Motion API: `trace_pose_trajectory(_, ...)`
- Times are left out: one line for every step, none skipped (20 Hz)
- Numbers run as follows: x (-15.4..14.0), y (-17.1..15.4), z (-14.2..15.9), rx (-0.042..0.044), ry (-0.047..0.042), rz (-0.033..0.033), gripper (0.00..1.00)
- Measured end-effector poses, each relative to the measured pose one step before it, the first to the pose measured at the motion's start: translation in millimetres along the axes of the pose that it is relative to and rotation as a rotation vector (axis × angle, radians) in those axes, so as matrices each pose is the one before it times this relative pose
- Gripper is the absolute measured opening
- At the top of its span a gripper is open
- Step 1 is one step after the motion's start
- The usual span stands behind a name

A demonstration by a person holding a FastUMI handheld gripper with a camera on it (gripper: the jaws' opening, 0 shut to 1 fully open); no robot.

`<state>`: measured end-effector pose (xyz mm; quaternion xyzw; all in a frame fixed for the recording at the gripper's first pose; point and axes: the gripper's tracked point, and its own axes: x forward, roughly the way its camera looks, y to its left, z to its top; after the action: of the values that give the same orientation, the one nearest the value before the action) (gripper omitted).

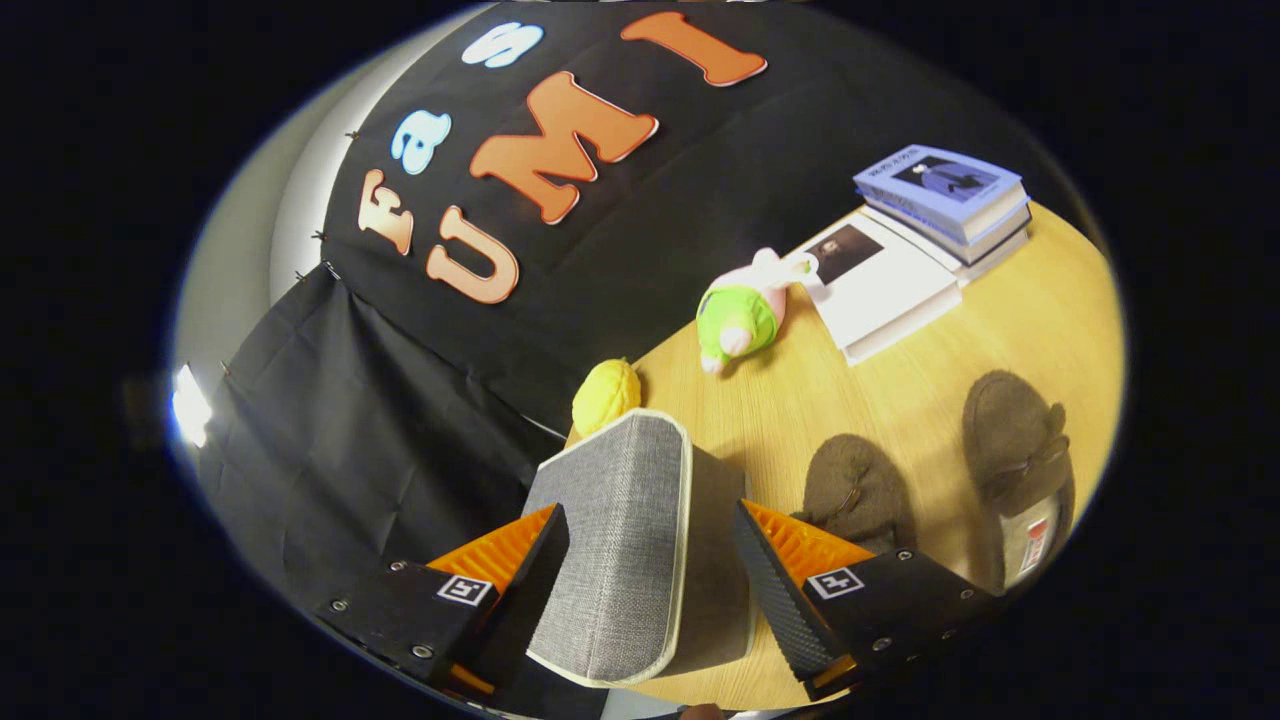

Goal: Open the storage box then place both shoes into the box .Put the left shoe in first, then the right shoe, with the right side of both shoes facing outward in a uniform manner.

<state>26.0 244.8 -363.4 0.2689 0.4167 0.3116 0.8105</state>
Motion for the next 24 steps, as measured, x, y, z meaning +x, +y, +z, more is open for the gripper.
trace_pose_trajectory(5.34, 4.15, -7.39, 0.02665, 0.02685, 0.03346, 0.98)
trace_pose_trajectory(1.75, 3.09, -8.22, 0.02269, 0.01773, 0.02707, 0.98)
trace_pose_trajectory(2.39, 0.45, -3.87, 0.01411, 0.00977, 0.01274, 0.98)
trace_pose_trajectory(3.90, -1.55, -1.42, 0.00914, 0.00918, 0.00658, 0.98)
trace_pose_trajectory(3.55, -2.79, -1.26, 0.00932, 0.00791, 0.00161, 0.98)
trace_pose_trajectory(4.48, 0.01, -2.50, 0.01138, 0.00678, 0.00504, 0.98)
trace_pose_trajectory(3.78, 0.72, -1.40, 0.01610, 0.00883, 0.01210, 0.98)
trace_pose_trajectory(2.86, 0.88, -2.34, 0.01318, 0.00766, 0.01212, 0.98)
trace_pose_trajectory(3.74, -1.09, -1.34, 0.00970, 0.00802, 0.00510, 0.98)
trace_pose_trajectory(3.08, -3.16, -3.51, 0.00611, 0.00749, -0.00345, 0.98)
trace_pose_trajectory(4.19, -4.86, -3.01, 0.00443, 0.00815, -0.01580, 0.98)
trace_pose_trajectory(3.23, -2.60, -2.91, 0.00455, 0.00926, -0.01285, 0.98)
trace_pose_trajectory(1.30, 3.10, -1.15, 0.01200, 0.00260, 0.01266, 0.98)
trace_pose_trajectory(1.43, 1.71, 1.21, 0.00724, -0.01110, 0.00218, 0.98)
trace_pose_trajectory(-0.32, 2.64, 1.89, 0.00462, -0.00667, 0.00563, 0.93)
trace_pose_trajectory(-0.23, 0.94, 2.08, 0.00551, -0.00733, -0.00587, 0.88)
trace_pose_trajectory(-0.74, -0.78, 2.07, -0.00396, -0.00203, -0.00918, 0.76)
trace_pose_trajectory(-1.43, 0.15, -0.62, -0.00242, -0.00309, -0.00550, 0.75)
trace_pose_trajectory(-2.19, -0.08, 2.01, -0.00057, -0.00356, -0.00609, 0.73)
trace_pose_trajectory(-3.54, 0.63, 0.96, 0.00069, -0.00443, -0.00551, 0.70)
trace_pose_trajectory(-3.65, -1.01, 3.07, 0.00234, -0.00954, -0.00645, 0.65)
trace_pose_trajectory(-3.68, 0.35, 7.08, 0.00727, -0.01746, -0.00704, 0.61)
trace_pose_trajectory(-5.82, 1.94, 9.45, 0.00871, -0.02446, -0.00513, 0.49)
trace_pose_trajectory(-2.05, 3.29, 6.09, 0.01073, -0.02747, 0.00640, 0.40)
